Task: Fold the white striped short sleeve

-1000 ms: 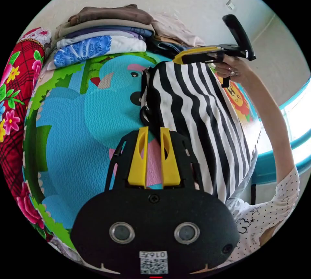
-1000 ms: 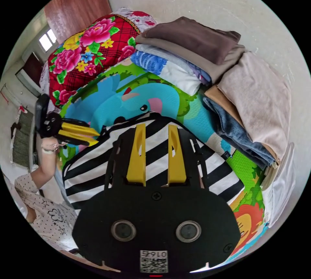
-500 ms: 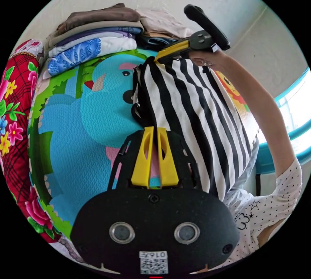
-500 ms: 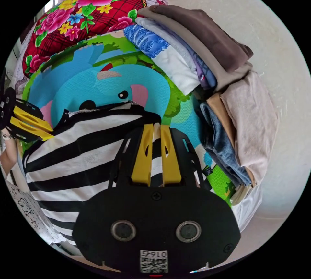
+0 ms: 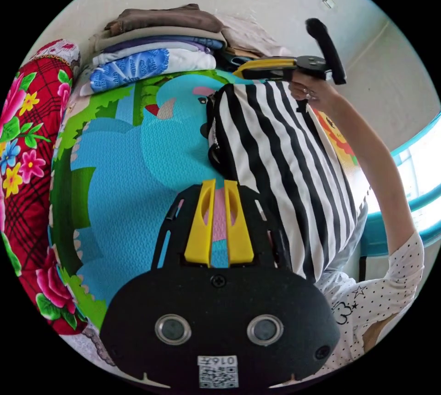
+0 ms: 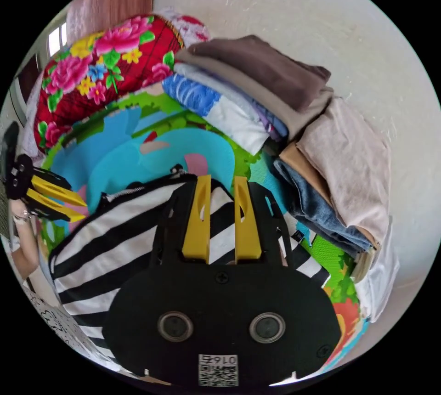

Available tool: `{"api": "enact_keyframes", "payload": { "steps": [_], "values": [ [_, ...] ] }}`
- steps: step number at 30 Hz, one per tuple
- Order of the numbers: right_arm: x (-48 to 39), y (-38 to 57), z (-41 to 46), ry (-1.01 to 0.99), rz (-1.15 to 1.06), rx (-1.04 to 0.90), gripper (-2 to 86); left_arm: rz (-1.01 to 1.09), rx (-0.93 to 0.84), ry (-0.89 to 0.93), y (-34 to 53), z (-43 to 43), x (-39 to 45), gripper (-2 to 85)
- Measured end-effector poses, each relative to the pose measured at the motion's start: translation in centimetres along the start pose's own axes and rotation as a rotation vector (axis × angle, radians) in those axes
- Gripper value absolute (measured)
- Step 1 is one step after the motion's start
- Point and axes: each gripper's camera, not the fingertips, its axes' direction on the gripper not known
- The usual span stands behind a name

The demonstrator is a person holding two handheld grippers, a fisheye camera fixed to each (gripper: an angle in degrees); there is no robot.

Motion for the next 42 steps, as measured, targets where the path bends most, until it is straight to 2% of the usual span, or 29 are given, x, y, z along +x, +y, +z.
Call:
{"api": "enact_keyframes", "payload": {
  "steps": [2,5,7,9,11,14,15,21,23,25,29,35,37,39,42],
  "values": [
    [1.0,2.1,-3.5,-0.128,0.056,0.111,8.9,-0.053,0.035,-0.008,0.5,-0.9,-0.5,-0.4],
    [1.0,5.8,-7.4,-0.345,-0.012,0.138,8.0,0.004,0.12,0.14,1.1,-2.6,0.5,-0.8],
    [-0.5,9.2,-9.5,-0.342,-0.085,0.122,5.0,0.098,0.153,0.251,1.4,-3.2,2.2,-0.9],
    [-2.7,13.5,-11.3,-0.286,-0.17,0.095,2.0,0.214,0.101,0.327,1.5,-2.8,4.8,-1.0],
    [-6.3,19.7,-13.1,-0.209,-0.293,0.033,0.7,0.256,0.017,0.285,1.4,-1.8,6.7,-1.0],
    [-10.2,27.3,-15.1,-0.123,-0.371,-0.037,0.1,0.27,-0.121,0.121,1.8,-0.1,9.1,-1.0],
    [-10.8,28.7,-15.8,-0.107,-0.368,-0.033,0.1,0.287,-0.112,0.11,2.1,-0.3,9.9,-1.0],
    [-14.9,44.9,-25.1,0.009,-0.203,0.215,2.6,0.376,-0.066,0.067,4.7,-2.4,13.0,-1.0],
    [-16.1,51.8,-28.3,0.074,-0.072,0.342,6.9,0.418,-0.045,0.041,5.7,-3.1,14.2,-1.0],
    [-17.0,56.5,-29.9,0.074,0.027,0.384,11.4,0.454,-0.021,0.018,6.8,-3.9,15.4,-1.0],
    [-18.6,65.1,-31.3,0.001,0.206,0.357,18.4,0.441,0.01,0.018,8.9,-5.7,17.1,-1.0],
    [-16.2,73.9,-30.4,-0.235,0.492,0.369,20.3,0.362,-0.044,-0.038,11.0,-9.5,20.7,-1.0],
    [-14.4,75.7,-30.1,-0.289,0.576,0.392,19.7,0.342,0.028,-0.044,12.8,-12.7,22.6,-1.0],
    [-12.3,77.2,-29.9,-0.362,0.622,0.415,18.7,0.329,0.228,0.073,17.2,-17.7,25.5,-0.9],
    [-8.9,78.4,-28.8,-0.494,0.68,0.368,16.6,0.319,0.408,0.238,24.5,-21.1,29.4,-0.9]
  ]
}}
